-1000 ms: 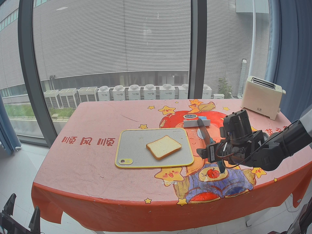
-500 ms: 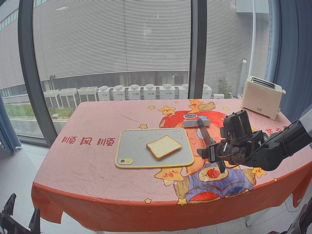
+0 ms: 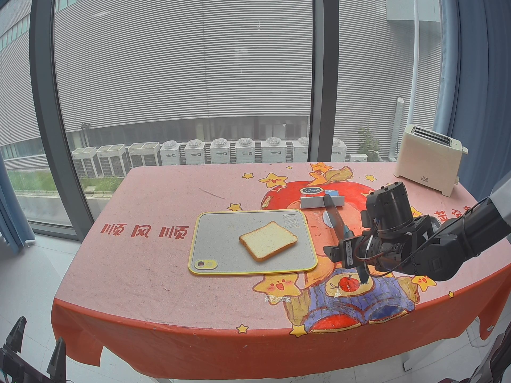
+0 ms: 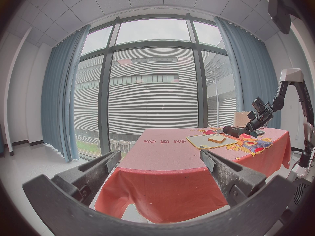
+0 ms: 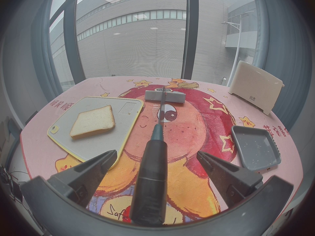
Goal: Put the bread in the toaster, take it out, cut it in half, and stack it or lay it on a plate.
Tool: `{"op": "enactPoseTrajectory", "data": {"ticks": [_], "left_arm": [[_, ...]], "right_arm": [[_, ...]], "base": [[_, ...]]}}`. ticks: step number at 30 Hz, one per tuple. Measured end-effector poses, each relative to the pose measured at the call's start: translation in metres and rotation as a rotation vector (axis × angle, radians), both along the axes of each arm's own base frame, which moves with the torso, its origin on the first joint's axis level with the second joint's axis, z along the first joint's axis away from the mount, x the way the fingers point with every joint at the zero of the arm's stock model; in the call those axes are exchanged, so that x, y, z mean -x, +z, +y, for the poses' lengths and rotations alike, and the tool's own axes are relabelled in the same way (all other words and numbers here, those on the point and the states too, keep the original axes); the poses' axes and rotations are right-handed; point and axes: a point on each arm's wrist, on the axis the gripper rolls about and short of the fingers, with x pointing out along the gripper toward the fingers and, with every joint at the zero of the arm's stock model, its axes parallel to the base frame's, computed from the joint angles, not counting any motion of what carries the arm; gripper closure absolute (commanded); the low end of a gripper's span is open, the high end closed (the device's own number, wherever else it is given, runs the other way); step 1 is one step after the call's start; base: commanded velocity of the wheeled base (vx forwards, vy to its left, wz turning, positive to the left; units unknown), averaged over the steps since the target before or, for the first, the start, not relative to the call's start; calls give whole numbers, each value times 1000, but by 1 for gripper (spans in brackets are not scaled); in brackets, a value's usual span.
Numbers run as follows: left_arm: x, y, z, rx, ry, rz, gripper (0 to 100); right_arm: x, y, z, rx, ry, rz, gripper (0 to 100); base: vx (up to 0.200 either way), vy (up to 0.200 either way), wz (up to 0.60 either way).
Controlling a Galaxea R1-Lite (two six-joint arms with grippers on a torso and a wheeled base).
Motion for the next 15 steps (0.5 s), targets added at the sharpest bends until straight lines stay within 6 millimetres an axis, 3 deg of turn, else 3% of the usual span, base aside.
{"op": "enactPoseTrajectory", "data": {"ticks": [5,6,15], "left_arm": [[0,0,0,0,1,0,0],[0,0,0,0,1,0,0],[0,0,0,0,1,0,0]], "right_arm": [[0,-1,0,1,1,2,0],[0,-1,0,2,1,4,100],[0,-5,1,13,-1,14,100]], "base": [[0,0,0],[0,0,0],[0,0,0]]}}
